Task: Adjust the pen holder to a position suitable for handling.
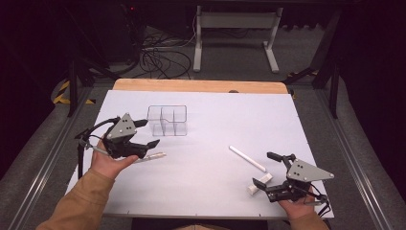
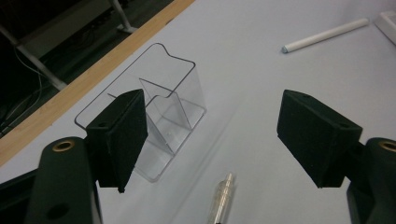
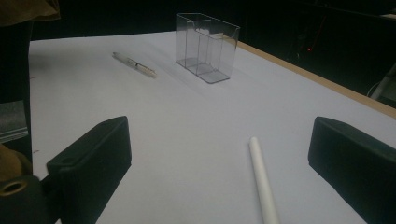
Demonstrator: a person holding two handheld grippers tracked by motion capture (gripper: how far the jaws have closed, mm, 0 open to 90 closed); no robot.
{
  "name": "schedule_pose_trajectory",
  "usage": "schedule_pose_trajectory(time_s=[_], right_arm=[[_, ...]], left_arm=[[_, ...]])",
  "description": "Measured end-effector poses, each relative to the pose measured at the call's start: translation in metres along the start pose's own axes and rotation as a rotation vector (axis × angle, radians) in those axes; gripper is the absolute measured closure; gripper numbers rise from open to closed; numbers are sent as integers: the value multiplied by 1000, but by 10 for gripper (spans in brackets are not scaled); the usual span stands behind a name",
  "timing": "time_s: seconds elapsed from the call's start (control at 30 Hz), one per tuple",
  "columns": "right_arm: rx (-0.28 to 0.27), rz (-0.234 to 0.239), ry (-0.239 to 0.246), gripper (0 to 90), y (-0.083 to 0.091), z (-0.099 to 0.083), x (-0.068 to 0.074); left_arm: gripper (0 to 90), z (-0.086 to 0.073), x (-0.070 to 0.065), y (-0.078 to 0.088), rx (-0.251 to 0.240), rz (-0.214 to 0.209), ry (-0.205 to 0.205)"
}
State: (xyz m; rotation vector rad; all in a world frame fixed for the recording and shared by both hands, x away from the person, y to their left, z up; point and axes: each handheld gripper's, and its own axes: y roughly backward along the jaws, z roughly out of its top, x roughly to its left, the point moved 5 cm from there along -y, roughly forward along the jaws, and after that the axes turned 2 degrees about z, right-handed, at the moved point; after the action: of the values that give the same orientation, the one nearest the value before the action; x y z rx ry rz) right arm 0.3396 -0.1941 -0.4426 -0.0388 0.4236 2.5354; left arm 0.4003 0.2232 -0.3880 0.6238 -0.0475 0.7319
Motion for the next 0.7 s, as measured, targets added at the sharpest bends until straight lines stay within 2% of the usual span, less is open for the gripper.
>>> schedule_pose_trajectory(time_s=[0.1, 0.5, 0.7], right_arm=[[2, 4, 3, 66, 0, 0, 0], [3, 11, 4, 67, -1, 0, 1], [4, 13, 5, 67, -1, 0, 2]], left_arm=[[267, 4, 2, -5, 28, -1, -22], [309, 11, 18, -19, 95, -11, -19], [331, 10, 26, -29, 146, -9, -48]])
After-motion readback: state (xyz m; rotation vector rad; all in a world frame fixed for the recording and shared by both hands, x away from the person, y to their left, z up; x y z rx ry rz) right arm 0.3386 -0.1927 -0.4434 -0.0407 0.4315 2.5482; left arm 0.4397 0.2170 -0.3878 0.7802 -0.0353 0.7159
